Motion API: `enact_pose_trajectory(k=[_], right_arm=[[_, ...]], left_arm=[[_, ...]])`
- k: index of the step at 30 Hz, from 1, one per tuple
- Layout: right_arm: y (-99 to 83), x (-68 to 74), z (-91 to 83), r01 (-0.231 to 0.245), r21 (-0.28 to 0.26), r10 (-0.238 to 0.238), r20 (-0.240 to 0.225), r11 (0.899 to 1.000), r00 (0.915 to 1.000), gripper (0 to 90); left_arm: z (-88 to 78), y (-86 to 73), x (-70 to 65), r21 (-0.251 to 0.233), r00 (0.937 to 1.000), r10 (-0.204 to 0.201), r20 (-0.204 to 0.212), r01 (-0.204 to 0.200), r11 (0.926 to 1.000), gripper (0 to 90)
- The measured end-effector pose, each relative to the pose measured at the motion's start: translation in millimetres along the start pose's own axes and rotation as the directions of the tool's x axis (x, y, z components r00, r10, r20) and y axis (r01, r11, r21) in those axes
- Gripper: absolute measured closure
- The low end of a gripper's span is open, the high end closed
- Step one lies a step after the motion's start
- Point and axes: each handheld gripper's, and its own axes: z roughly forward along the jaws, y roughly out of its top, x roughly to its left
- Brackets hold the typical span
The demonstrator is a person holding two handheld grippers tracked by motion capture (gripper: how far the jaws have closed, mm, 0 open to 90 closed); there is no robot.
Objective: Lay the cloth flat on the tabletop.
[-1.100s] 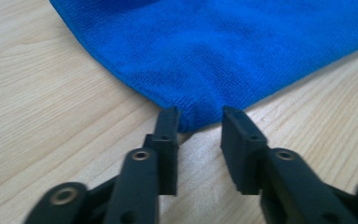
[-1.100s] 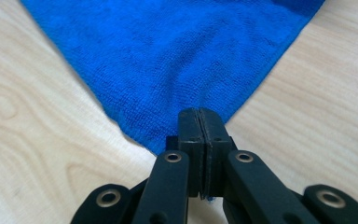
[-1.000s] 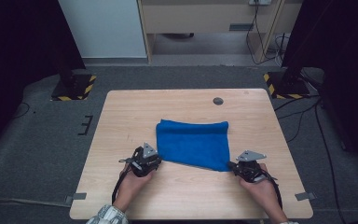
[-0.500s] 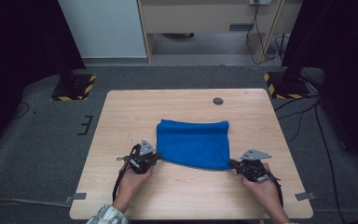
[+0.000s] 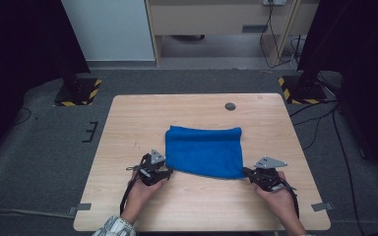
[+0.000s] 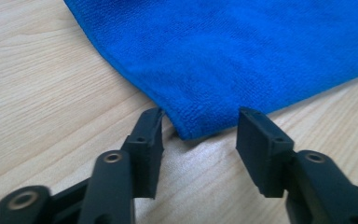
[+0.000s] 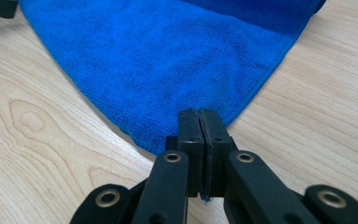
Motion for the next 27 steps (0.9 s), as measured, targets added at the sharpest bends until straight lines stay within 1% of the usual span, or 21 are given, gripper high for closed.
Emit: enact_pose_trajectory(k=[1, 2, 3, 4, 5, 6, 9, 11, 12, 13, 14, 15, 16, 17, 18, 19, 20, 21, 23, 25, 27], right_arm=[[0.0, 0.0, 0.0, 0.0, 0.0, 0.0, 0.0, 1.0, 1.0, 88.5], [-0.2, -0.4, 0.2, 0.0, 0.0, 0.0, 0.001, 1.0, 1.0, 88.5], [-0.2, -0.4, 0.2, 0.0, 0.0, 0.0, 0.001, 1.0, 1.0, 88.5], [0.1, -1.0, -0.2, 0.001, -0.006, -0.001, 0.002, 1.0, 1.0, 88.5], [0.1, -1.0, -0.2, 0.001, -0.006, -0.001, 0.002, 1.0, 1.0, 88.5], [0.5, -1.0, -0.8, -0.002, -0.006, 0.002, 0.001, 1.0, 1.0, 88.6], [0.6, -1.1, -1.0, 0.002, -0.006, -0.002, 0.001, 1.0, 1.0, 88.5], [1.1, -1.1, -1.2, 0.002, -0.01, -0.002, 0.002, 1.0, 1.0, 88.6], [1.5, -1.5, -1.9, -0.001, -0.013, 0.001, 0.003, 1.0, 1.0, 88.6], [1.5, -1.5, -1.9, -0.001, -0.013, 0.001, 0.003, 1.0, 1.0, 88.6], [3.0, -3.2, -2.1, -0.003, -0.02, 0.003, 0.009, 1.0, 1.0, 88.6], [3.0, -3.2, -2.1, -0.003, -0.02, 0.003, 0.009, 1.0, 1.0, 88.6], [5.0, -8.5, -0.1, 0.003, -0.02, -0.003, 0.023, 1.0, 0.9997, 88.6], [5.5, -10.9, 1.2, 0.0, -0.025, 0.001, 0.029, 1.0, 0.9996, 88.6], [6.2, -14.3, 2.8, -0.008, -0.029, 0.009, 0.036, 1.0, 0.9993, 88.6], [6.9, -18.0, 4.4, -0.013, -0.029, 0.014, 0.041, 1.0, 0.999, 88.6], [7.4, -21.5, 6.1, -0.016, -0.029, 0.017, 0.051, 0.999, 0.9985, 88.6], [7.4, -25.2, 7.4, -0.02, -0.026, 0.022, 0.061, 0.999, 0.9979, 88.7], [7.4, -31.9, 10.1, -0.047, -0.027, 0.049, 0.074, 0.999, 0.9961, 88.7], [7.6, -36.7, 13.6, -0.051, -0.023, 0.052, 0.091, 0.998, 0.9945, 88.8], [7.9, -39.4, 16.3, -0.063, -0.017, 0.064, 0.098, 0.998, 0.9931, 88.8]], left_arm=[[0.6, 0.2, 0.4, 0.0, 1.0, 0.001, 0.001, -0.001, 1.0, 54.7], [1.1, 0.3, 1.6, -0.001, 1.0, 0.0, 0.001, 0.0, 1.0, 63.4], [1.1, 0.3, 1.6, -0.001, 1.0, 0.0, 0.001, 0.0, 1.0, 68.9], [0.8, 0.4, 1.9, -0.003, 0.9999, 0.01, 0.007, -0.01, 0.9999, 72.7], [0.8, 0.4, 1.9, -0.003, 0.9999, 0.01, 0.007, -0.01, 0.9999, 75.9], [0.9, 0.6, 1.2, 0.001, 0.9997, 0.023, 0.007, -0.023, 0.9997, 79.3], [1.2, 1.9, 1.4, 0.003, 0.9995, 0.029, 0.01, -0.029, 0.9996, 84.6], [-0.8, 4.6, 2.3, -0.01, 0.9995, 0.022, 0.022, -0.022, 0.9997, 85.4], [-5.6, 8.9, 2.9, -0.043, 0.9993, 0.016, 0.034, -0.015, 0.999, 85.7], [-5.6, 8.9, 2.9, -0.043, 0.9993, 0.016, 0.034, -0.015, 0.999, 85.6], [-11.7, 13.9, 5.2, -0.087, 0.9968, -0.023, 0.076, 0.03, 0.9958, 85.6], [-11.7, 13.9, 5.2, -0.087, 0.9968, -0.023, 0.076, 0.03, 0.9958, 85.6], [-14.5, 20.7, 5.0, -0.117, 0.9941, -0.047, 0.098, 0.058, 0.9915, 85.6], [-12.6, 25.2, 4.1, -0.109, 0.996, -0.021, 0.087, 0.03, 0.9936, 85.6], [-9.3, 29.6, 4.1, -0.102, 0.9967, -0.013, 0.08, 0.021, 0.9946, 85.5], [-9.3, 29.6, 4.1, -0.102, 0.9967, -0.013, 0.08, 0.021, 0.9946, 85.6], [-0.7, 39.1, 5.7, -0.091, 0.9975, -0.013, 0.069, 0.019, 0.9957, 85.6], [3.9, 44.7, 7.2, -0.088, 0.9984, -0.006, 0.056, 0.01, 0.9961, 85.6], [12.8, 57.1, 10.5, -0.083, 0.9983, -0.018, 0.056, 0.023, 0.9963, 85.6], [21.2, 70.5, 13.9, -0.078, 0.999, -0.012, 0.044, 0.015, 0.9968, 85.6], [30.5, 82.6, 18.5, -0.066, 0.9993, -0.017, 0.032, 0.019, 0.9976, 85.6]])
